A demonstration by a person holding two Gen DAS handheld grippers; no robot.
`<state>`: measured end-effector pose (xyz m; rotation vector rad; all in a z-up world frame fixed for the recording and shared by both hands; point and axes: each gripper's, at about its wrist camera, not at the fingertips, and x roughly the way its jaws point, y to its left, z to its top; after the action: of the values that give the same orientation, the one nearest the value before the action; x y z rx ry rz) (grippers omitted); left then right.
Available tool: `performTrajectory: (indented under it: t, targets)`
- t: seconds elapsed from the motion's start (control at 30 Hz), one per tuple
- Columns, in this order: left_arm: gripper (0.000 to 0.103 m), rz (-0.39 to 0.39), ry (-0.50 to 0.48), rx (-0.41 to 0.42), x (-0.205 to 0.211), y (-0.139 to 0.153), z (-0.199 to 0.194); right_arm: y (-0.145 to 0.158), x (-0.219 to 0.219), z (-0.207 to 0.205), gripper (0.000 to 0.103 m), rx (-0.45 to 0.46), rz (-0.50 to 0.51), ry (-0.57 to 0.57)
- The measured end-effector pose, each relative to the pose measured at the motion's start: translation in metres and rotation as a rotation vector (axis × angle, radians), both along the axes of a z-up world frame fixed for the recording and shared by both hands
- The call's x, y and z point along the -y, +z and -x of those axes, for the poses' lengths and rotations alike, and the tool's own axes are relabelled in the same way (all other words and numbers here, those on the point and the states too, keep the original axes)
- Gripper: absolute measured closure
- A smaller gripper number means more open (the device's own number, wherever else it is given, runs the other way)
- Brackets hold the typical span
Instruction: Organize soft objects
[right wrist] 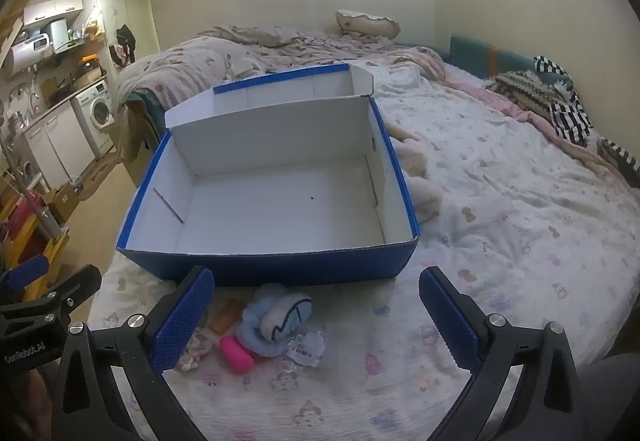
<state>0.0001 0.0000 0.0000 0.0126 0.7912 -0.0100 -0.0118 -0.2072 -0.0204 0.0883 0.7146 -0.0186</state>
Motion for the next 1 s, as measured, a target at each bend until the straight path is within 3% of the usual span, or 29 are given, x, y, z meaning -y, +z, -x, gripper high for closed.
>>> performTrajectory:
  t: [0.37, 1.0]
  targets:
    - [0.0, 0.031, 0.001, 0.011, -0.0046, 0.0074, -0.0008, -0.0024, 0.001, -0.0001, 0.0, -0.015, -0.008, -0.002]
    - [0.0, 0.019, 0.004, 0.013, -0.0042, 0.0025, 0.0022, -0.0048, -0.0002, -0.0026, 0.0, -0.034, -0.017, 0.003]
